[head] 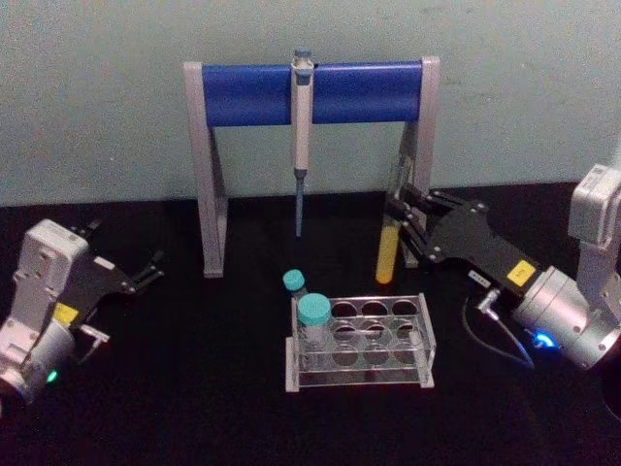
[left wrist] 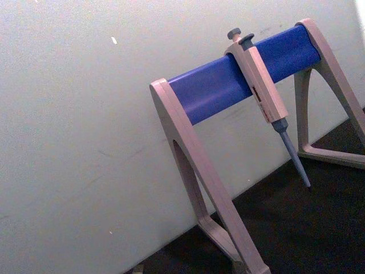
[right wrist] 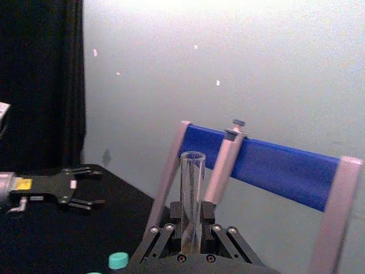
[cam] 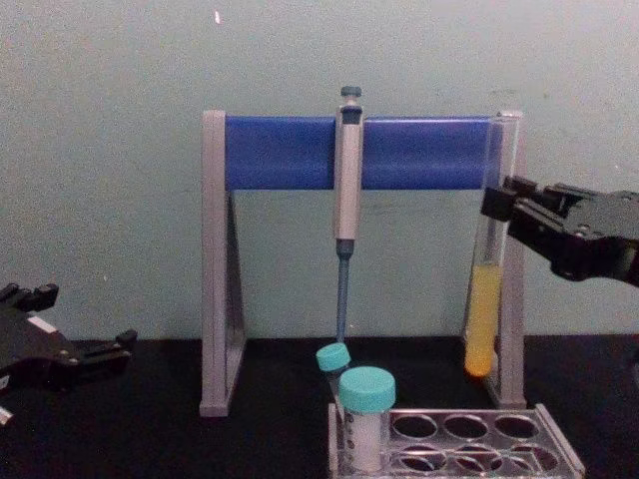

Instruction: Pick up the test tube from the test tube rack, shake it, then place it back into the test tube rack.

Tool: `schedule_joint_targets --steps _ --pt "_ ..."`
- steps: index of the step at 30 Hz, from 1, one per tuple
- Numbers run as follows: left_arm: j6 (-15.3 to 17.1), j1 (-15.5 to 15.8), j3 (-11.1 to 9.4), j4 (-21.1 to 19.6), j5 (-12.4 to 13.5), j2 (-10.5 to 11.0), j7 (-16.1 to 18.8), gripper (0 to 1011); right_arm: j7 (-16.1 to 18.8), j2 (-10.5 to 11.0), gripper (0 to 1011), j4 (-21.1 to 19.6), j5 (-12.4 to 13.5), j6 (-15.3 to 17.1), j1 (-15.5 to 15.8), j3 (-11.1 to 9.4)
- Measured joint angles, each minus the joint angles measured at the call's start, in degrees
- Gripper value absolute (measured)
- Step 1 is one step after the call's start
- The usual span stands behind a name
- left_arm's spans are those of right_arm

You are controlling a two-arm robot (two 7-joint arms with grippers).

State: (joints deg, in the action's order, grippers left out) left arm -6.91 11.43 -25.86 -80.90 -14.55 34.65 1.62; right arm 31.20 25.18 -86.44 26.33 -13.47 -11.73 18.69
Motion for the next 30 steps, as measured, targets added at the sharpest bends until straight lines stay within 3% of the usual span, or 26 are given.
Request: schedule_joint_targets --steps 13,21,30 --pt "0.0 0.0 0.0 0.0 0.0 0.0 0.0 1001 7.9 0.5 209 1.5 3.7 -1.2 -1.8 2.5" --pt "0.0 0.0 0.0 0.0 0.0 0.0 0.0 1001 12.7 3.8 210 0.0 8.1 -1.8 -0.4 2.9" --pt "0.0 0.0 0.0 0.0 0.0 0.0 0.0 1001 12.5 8.2 210 -3.3 9.5 -1.2 2.8 1.5"
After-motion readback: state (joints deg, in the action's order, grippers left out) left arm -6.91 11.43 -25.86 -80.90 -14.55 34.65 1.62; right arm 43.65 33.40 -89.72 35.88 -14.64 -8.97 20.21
